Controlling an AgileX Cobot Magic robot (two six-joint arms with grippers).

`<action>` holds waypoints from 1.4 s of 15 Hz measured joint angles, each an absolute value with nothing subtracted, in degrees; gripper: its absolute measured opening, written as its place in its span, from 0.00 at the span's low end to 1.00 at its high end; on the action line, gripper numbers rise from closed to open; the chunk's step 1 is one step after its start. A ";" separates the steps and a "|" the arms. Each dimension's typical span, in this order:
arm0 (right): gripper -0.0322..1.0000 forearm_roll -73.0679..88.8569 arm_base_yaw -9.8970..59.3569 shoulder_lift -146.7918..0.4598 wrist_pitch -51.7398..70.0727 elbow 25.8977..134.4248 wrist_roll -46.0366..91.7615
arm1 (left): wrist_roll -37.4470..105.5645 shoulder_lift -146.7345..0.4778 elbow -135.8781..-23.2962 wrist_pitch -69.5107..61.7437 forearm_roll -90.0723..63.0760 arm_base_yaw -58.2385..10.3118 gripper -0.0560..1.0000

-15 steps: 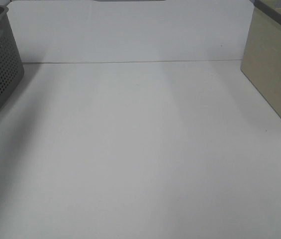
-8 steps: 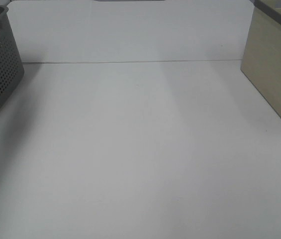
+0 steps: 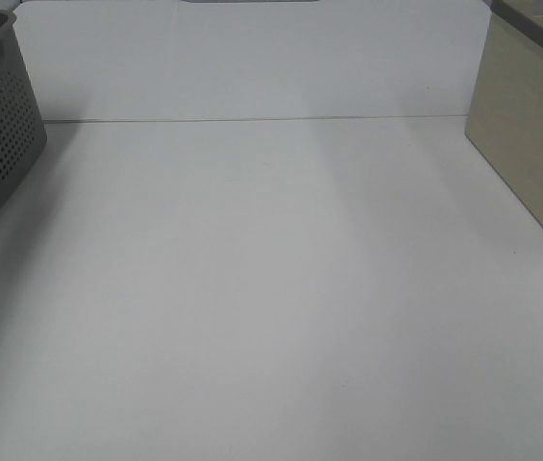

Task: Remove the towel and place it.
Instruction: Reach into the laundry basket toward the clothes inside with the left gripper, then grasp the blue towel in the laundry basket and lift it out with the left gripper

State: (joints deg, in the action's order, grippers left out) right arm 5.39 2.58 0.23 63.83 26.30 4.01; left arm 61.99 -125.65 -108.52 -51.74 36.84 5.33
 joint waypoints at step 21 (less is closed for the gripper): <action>0.72 5.44 2.58 0.23 63.83 26.30 4.01 | 63.25 -131.55 -109.03 -50.53 31.28 6.88 0.12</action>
State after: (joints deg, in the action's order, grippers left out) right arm 5.44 2.58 0.23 63.83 26.30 4.01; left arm 63.25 -131.55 -109.03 -50.53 31.28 6.88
